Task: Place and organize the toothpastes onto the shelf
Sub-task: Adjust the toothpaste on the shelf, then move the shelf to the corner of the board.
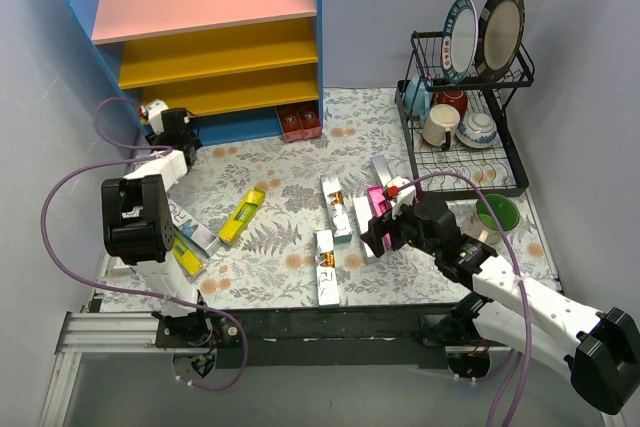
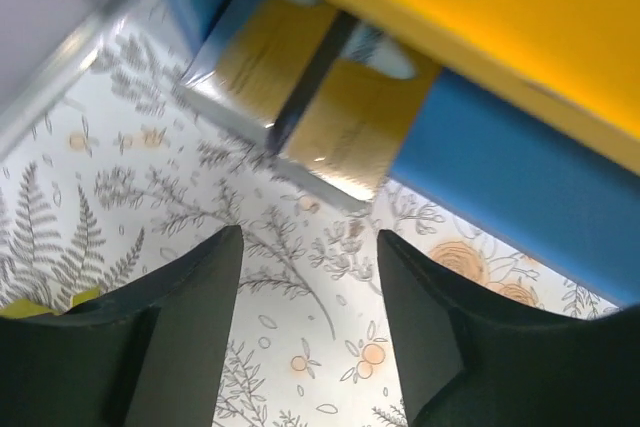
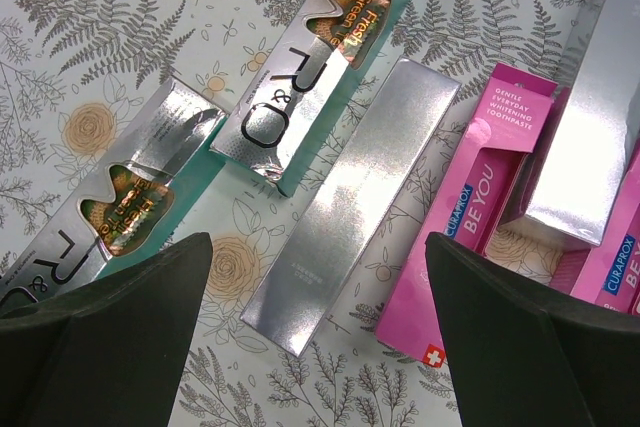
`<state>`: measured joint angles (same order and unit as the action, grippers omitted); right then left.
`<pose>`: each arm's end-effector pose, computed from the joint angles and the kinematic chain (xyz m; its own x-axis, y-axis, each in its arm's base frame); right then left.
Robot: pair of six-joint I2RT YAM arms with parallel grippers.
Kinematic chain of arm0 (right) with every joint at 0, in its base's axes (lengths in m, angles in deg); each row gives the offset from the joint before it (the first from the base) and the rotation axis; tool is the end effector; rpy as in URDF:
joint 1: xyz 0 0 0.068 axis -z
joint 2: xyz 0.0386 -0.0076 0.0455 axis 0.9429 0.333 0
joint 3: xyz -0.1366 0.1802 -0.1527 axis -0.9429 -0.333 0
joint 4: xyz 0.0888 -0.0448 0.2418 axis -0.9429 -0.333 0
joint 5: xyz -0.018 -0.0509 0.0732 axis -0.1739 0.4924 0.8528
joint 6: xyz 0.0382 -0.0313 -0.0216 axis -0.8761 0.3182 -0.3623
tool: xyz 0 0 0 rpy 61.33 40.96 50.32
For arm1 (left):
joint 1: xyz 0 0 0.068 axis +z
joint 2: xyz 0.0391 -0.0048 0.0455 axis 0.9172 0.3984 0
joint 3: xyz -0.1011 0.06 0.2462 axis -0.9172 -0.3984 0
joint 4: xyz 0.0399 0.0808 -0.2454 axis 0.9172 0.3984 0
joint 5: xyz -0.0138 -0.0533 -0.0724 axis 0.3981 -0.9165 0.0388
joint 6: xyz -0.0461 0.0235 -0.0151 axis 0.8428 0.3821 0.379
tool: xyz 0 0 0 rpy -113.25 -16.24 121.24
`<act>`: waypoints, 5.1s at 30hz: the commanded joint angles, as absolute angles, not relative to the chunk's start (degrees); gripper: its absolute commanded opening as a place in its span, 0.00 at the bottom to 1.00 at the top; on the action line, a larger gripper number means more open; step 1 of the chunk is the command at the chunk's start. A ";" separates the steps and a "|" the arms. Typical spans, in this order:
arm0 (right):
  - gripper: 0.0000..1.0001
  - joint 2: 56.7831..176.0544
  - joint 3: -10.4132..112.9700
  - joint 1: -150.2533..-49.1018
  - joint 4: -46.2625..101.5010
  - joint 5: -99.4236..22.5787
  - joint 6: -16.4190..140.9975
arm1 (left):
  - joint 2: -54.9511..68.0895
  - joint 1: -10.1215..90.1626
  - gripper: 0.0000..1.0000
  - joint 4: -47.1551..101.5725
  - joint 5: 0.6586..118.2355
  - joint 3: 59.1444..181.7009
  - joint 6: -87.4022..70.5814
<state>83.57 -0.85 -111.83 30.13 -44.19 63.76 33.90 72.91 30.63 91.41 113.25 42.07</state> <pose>0.1442 0.1280 0.2200 -0.3536 -0.1866 -0.9166 -0.6520 0.7518 0.0984 0.3874 0.0578 0.2013 0.0707 -0.8061 -0.5875 -0.7463 0.3481 -0.5674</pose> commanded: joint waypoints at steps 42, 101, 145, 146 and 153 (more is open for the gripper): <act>0.96 86.31 -2.21 -112.04 35.16 -42.72 64.80 | 53.50 63.71 0.44 3.21 116.04 120.50 2.68; 0.96 77.88 -0.10 -112.12 29.27 -43.34 62.69 | 31.27 74.08 0.68 32.74 88.47 110.31 50.59; 0.96 82.80 -2.38 -112.12 33.57 -42.81 63.66 | 44.62 63.53 0.61 6.47 109.01 117.60 6.04; 0.96 82.97 -2.30 -112.12 33.58 -42.90 63.74 | 45.15 63.44 0.61 6.03 109.02 118.21 5.42; 0.96 84.12 -2.65 -112.12 33.84 -42.90 63.83 | 51.04 63.44 0.60 3.57 110.86 121.99 1.72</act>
<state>83.59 -1.81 -111.83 30.78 -43.21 63.30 48.63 63.41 6.50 107.96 118.38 6.42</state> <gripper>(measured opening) 0.959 0.595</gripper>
